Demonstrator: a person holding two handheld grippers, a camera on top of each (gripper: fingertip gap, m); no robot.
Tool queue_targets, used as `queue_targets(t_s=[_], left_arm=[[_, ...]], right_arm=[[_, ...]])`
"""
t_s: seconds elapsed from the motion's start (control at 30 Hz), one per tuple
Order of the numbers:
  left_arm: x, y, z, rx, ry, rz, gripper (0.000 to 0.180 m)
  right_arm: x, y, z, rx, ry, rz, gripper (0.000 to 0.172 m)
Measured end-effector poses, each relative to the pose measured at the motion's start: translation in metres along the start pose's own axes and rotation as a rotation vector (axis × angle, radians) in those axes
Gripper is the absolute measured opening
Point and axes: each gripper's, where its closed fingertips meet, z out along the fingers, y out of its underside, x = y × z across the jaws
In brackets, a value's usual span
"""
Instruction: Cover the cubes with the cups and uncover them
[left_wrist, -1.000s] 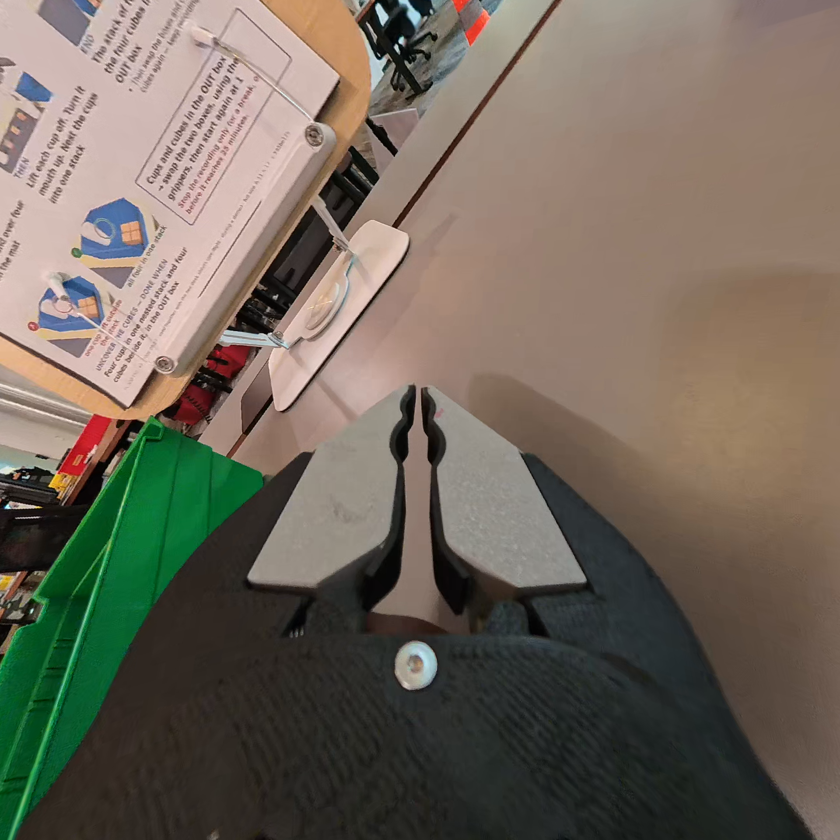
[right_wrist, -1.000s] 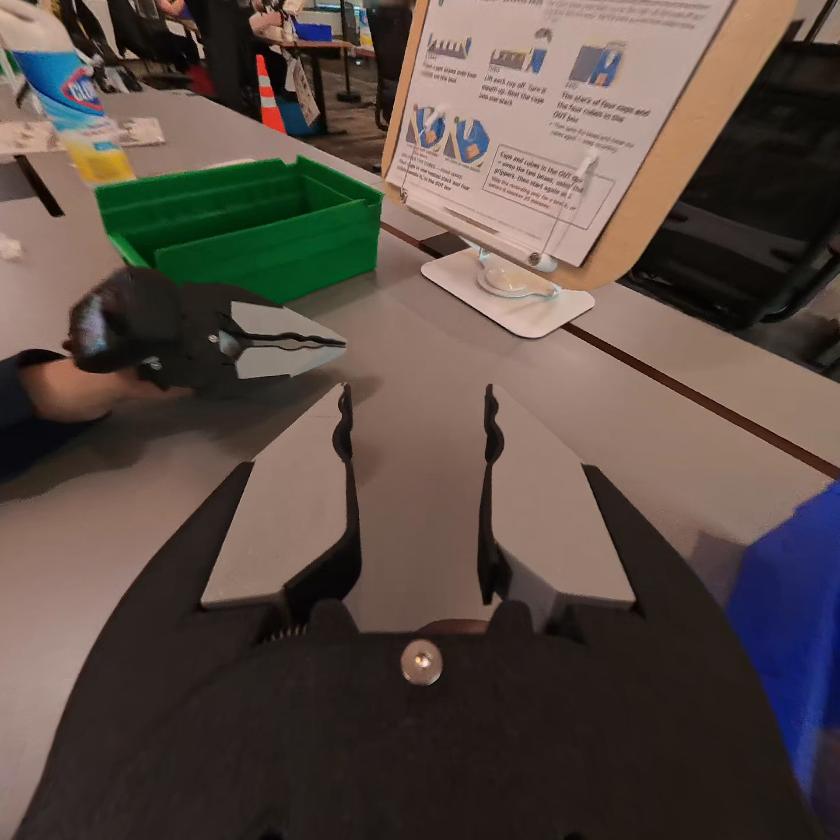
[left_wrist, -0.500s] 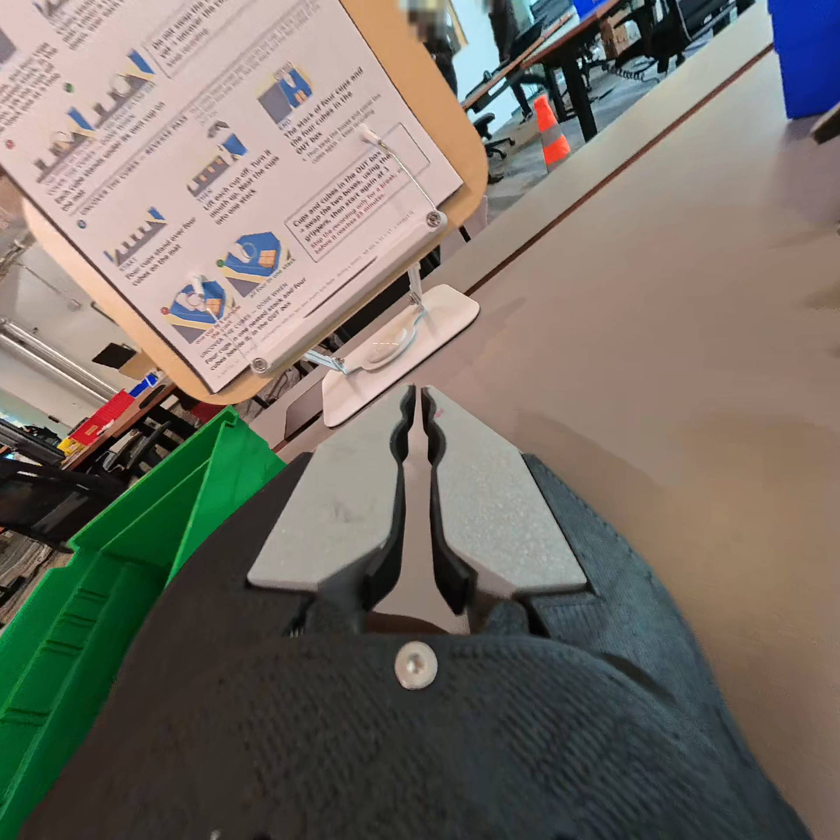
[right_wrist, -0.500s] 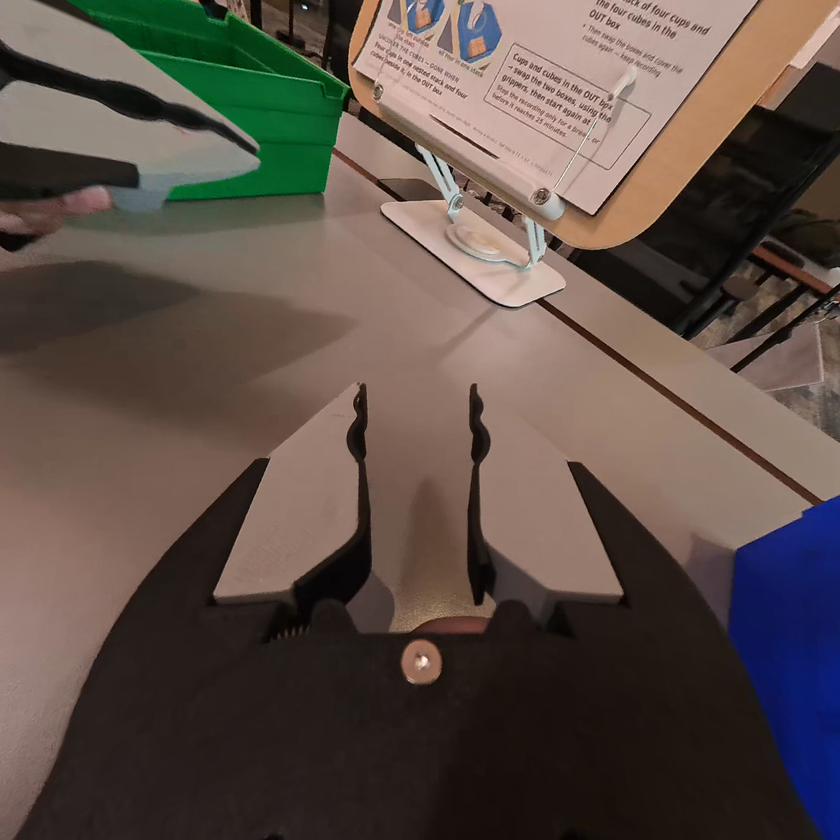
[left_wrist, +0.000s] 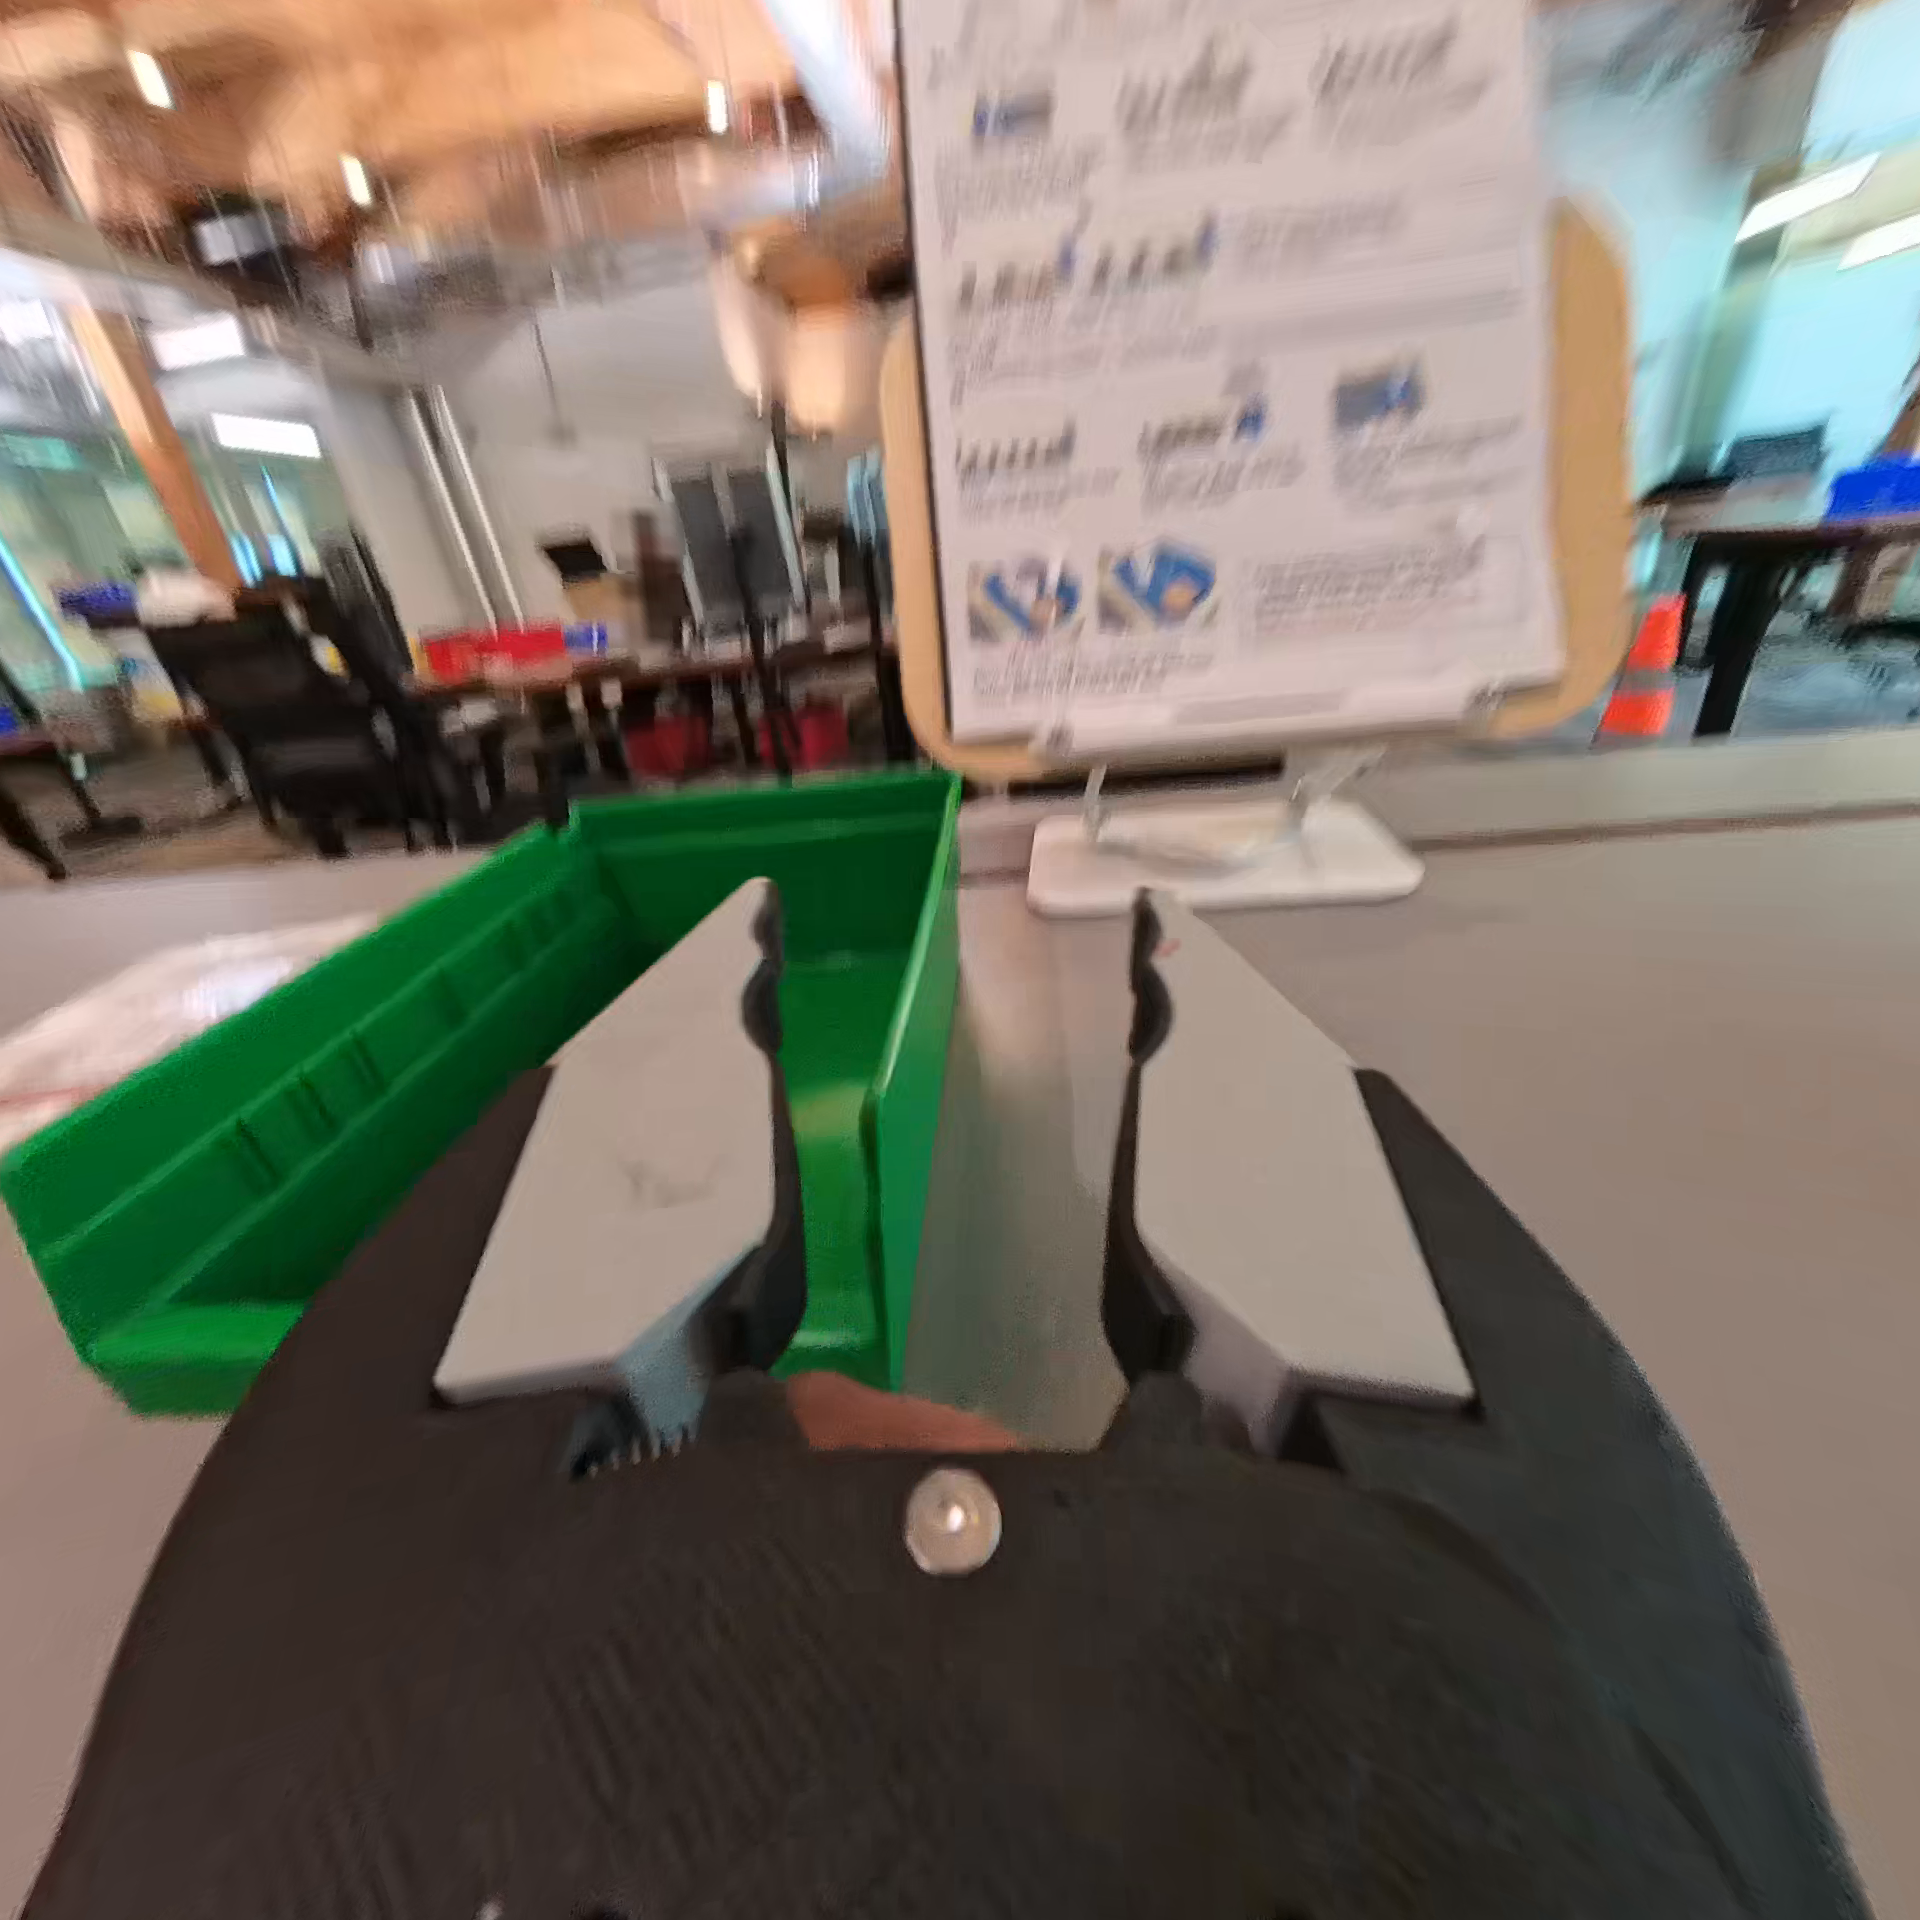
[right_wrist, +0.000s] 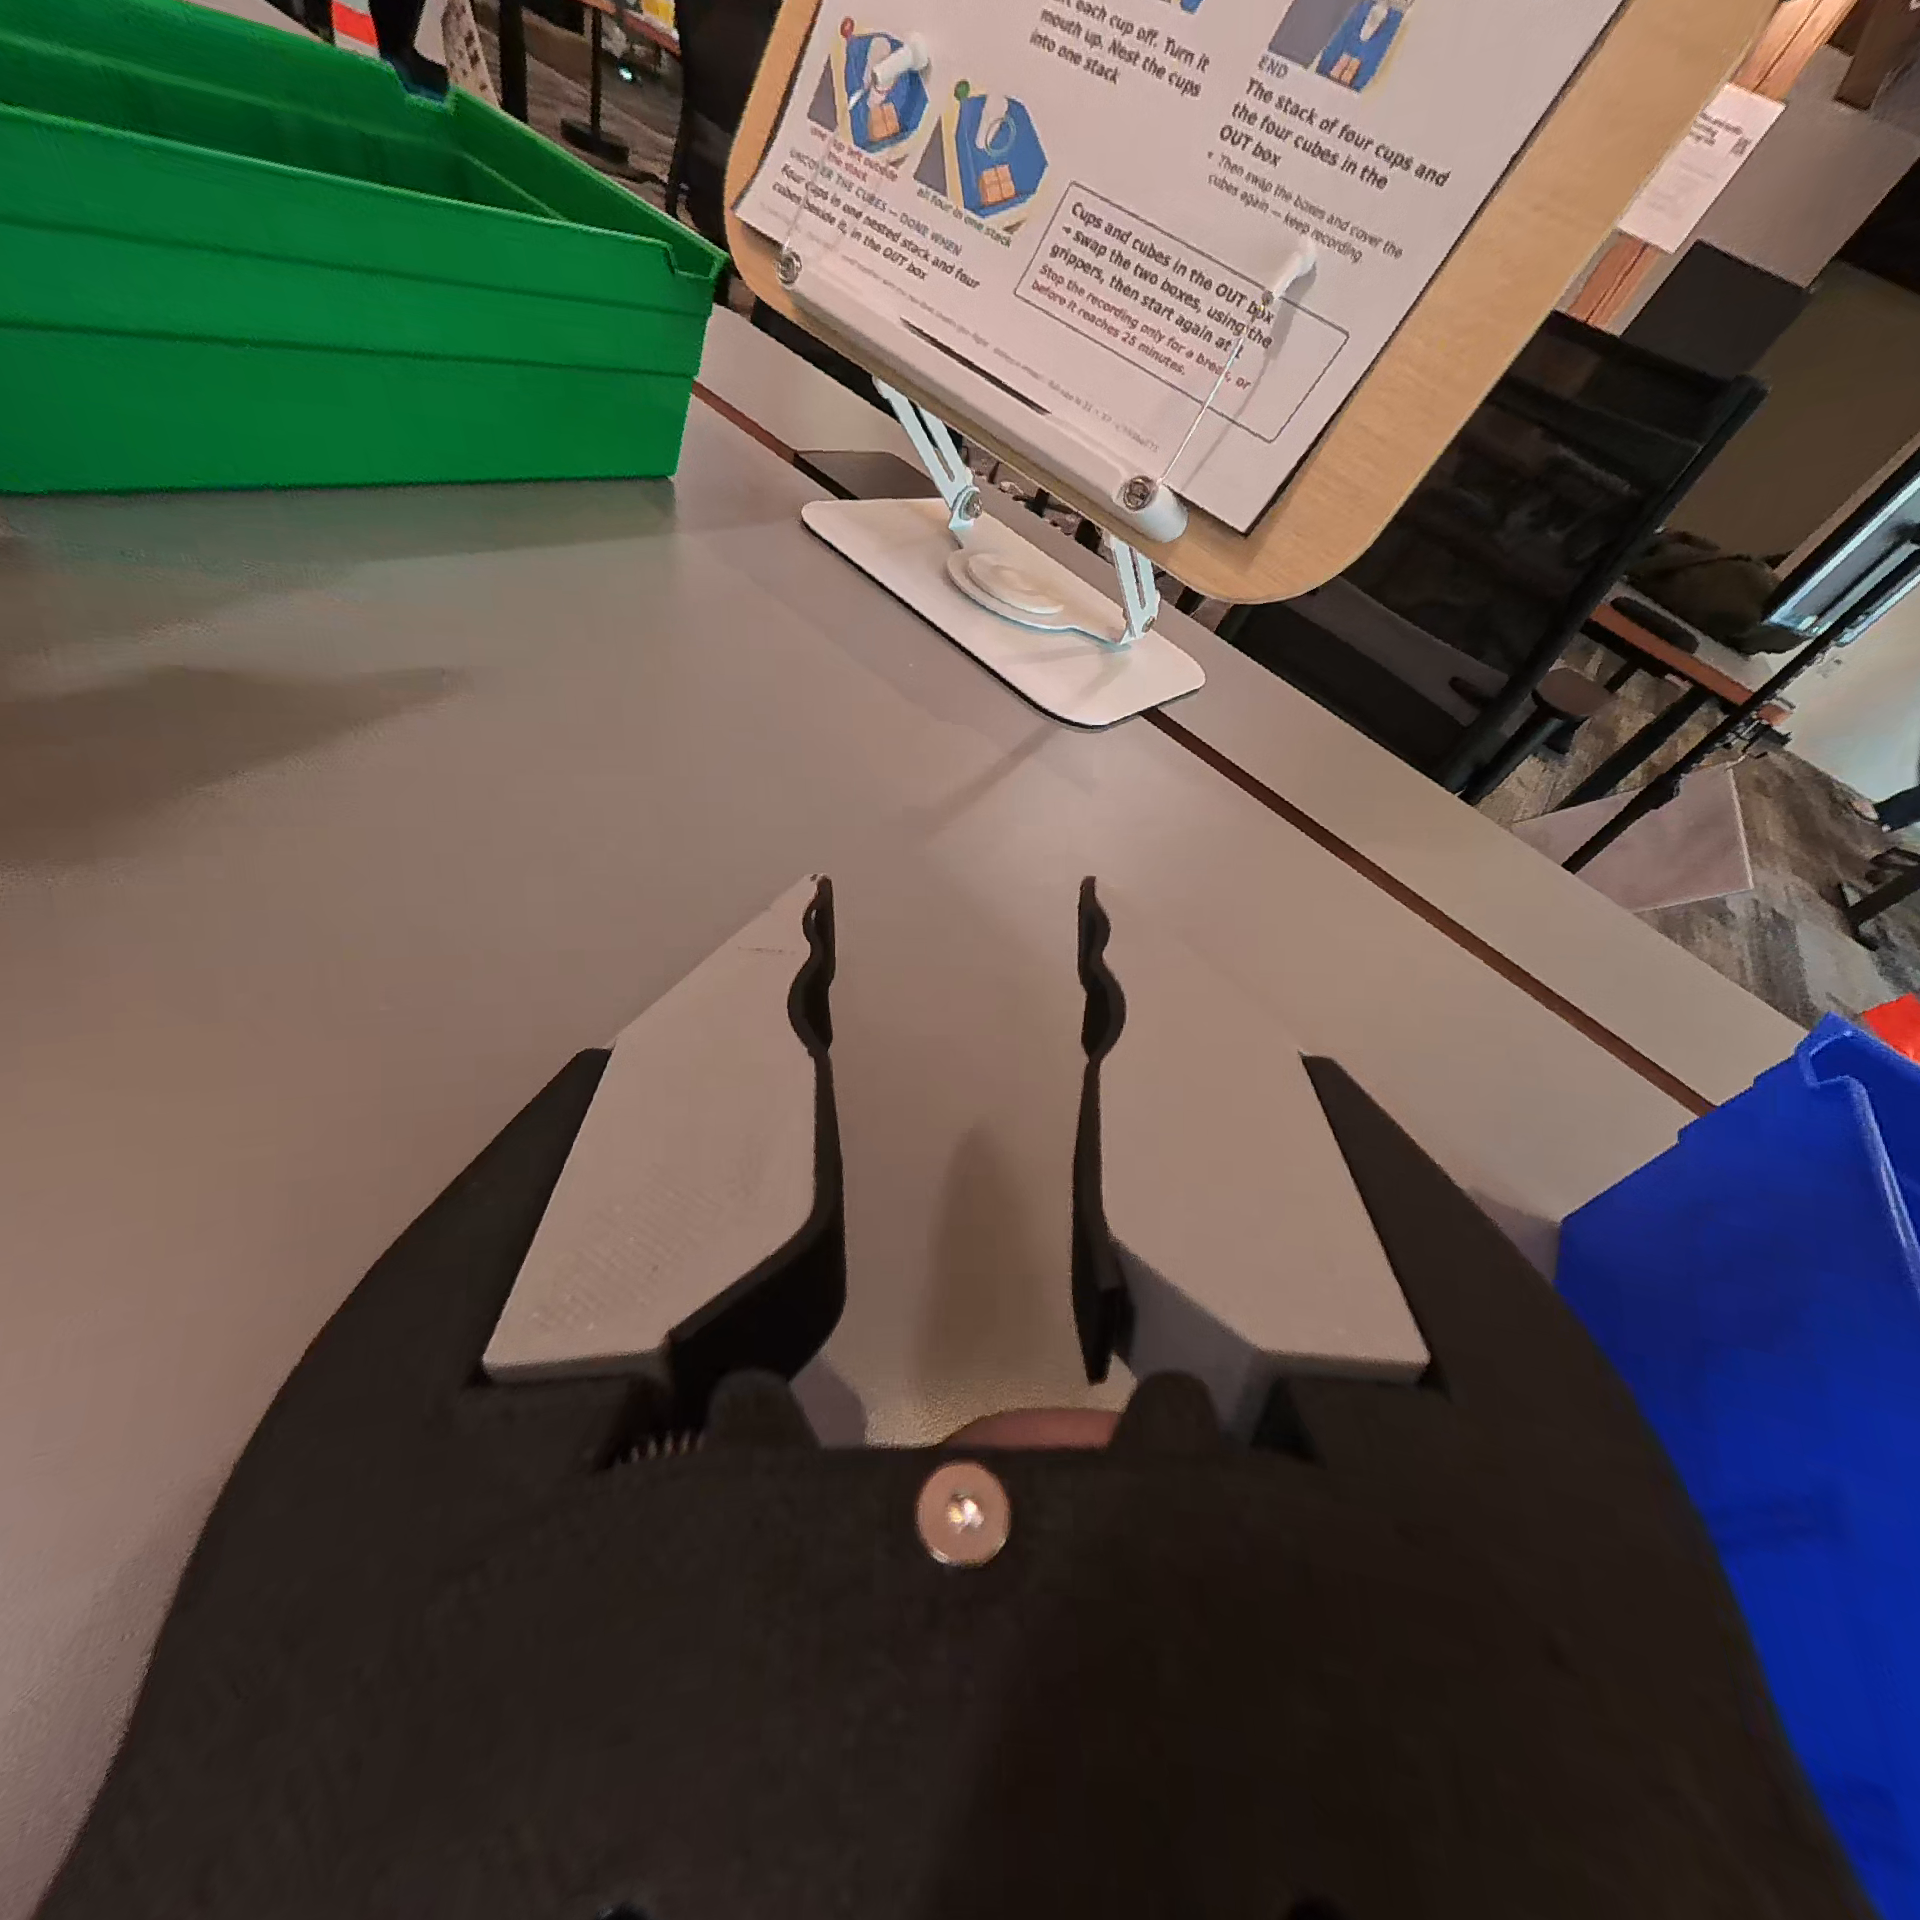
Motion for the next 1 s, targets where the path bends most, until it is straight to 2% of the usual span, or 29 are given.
queue_targets(t_s=[0.07, 0.17, 0.2, 0.23, 0.27, 0.4, 0.5, 0.6, 0.7, 0.77, 0.83, 0.9, 0.97, 1.0], left_arm=[[-0.005, 0.034, 0.013, -0.181, 0.018, -0.018, 0.089], [-0.009, 0.068, 0.025, -0.303, 0.027, -0.052, 0.087], [-0.011, 0.073, 0.027, -0.32, 0.025, -0.059, 0.075], [-0.013, 0.071, 0.03, -0.311, 0.025, -0.063, 0.053], [-0.013, 0.065, 0.032, -0.271, 0.044, -0.048, 0.003], [-0.014, 0.065, 0.035, -0.259, 0.074, 0.042, 0.001], [-0.015, 0.065, 0.031, -0.26, 0.083, 0.023, 0.001], [-0.017, 0.061, 0.023, -0.241, 0.097, -0.015, 0.001], [-0.018, 0.055, 0.018, -0.209, 0.093, -0.013, 0.001], [-0.016, 0.051, 0.017, -0.193, 0.102, 0.001, 0.001], [-0.015, 0.048, 0.016, -0.183, 0.104, 0.001, 0.001], [-0.016, 0.045, 0.015, -0.174, 0.105, -0.01, 0.001], [-0.017, 0.042, 0.013, -0.16, 0.106, -0.018, 0.001], [-0.016, 0.041, 0.012, -0.154, 0.114, -0.028, 0.001]], right_arm=[[-0.003, -0.002, -0.002, 0.004, 0.009, -0.016, 0.044], [-0.005, -0.001, -0.006, 0.004, 0.027, -0.029, 0.044], [-0.005, -0.001, -0.007, 0.007, 0.035, -0.03, 0.044], [-0.004, -0.002, -0.009, 0.011, 0.045, -0.031, 0.044], [-0.002, -0.003, -0.011, 0.016, 0.056, -0.03, 0.044], [0.011, -0.005, -0.022, 0.032, 0.12, 0.003, 0.044], [0.022, -0.004, -0.039, 0.041, 0.175, 0.071, 0.045], [0.036, 0.005, -0.071, 0.016, 0.273, 0.126, 0.047], [0.054, 0.01, -0.116, -0.007, 0.404, 0.1, 0.048], [0.072, 0.02, -0.146, -0.049, 0.512, 0.069, 0.041], [0.091, 0.039, -0.166, -0.126, 0.599, 0.046, 0.044], [0.097, 0.062, -0.166, -0.211, 0.577, 0.071, 0.043], [0.092, 0.083, -0.154, -0.266, 0.487, 0.152, 0.033], [0.092, 0.091, -0.148, -0.28, 0.452, 0.189, 0.014]])
